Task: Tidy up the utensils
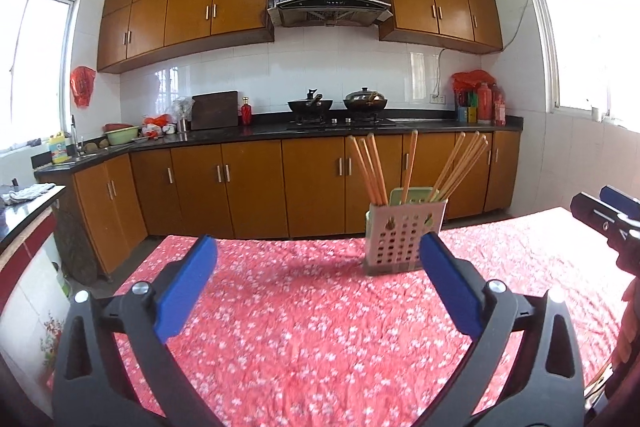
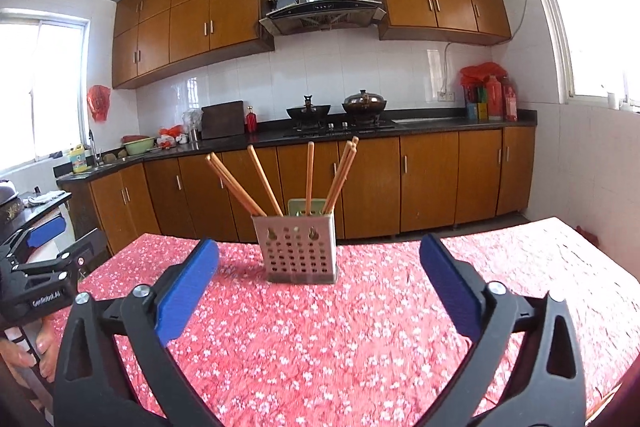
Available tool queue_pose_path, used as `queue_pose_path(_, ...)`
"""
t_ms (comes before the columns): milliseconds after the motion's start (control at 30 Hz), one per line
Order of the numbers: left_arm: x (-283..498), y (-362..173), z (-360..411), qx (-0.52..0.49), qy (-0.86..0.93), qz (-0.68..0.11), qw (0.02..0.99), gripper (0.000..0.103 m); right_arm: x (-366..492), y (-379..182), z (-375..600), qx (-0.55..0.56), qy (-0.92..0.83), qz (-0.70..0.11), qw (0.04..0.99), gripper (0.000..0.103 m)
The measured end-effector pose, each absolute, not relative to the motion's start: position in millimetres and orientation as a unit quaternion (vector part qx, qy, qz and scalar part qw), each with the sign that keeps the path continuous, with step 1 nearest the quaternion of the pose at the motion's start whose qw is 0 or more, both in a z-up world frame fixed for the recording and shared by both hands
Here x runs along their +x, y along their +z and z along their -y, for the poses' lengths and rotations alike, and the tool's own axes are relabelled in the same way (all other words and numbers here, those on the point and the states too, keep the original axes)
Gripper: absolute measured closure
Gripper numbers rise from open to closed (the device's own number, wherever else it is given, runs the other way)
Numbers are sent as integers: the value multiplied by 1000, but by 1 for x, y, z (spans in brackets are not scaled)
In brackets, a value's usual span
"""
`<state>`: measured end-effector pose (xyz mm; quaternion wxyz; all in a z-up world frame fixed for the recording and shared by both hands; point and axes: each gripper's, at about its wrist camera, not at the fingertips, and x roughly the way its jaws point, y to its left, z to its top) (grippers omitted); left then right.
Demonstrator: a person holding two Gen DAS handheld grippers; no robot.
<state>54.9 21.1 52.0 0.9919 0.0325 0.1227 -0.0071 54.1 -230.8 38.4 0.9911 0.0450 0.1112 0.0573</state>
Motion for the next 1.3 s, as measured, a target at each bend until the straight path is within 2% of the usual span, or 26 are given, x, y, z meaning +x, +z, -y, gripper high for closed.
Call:
queue_pose_path(333,24,18,-10,68,12,-128,989,4,38,-1,218,20,33,-147,988,2)
queue_pose_path(667,30,-8,-16,38,13,-179,983,4,35,-31,219,30,27,-184,982,2)
queue_pose_path(1300,28,-15,-19,23,6,-191,981,4,31,-36,222,33,18,-186,982,2)
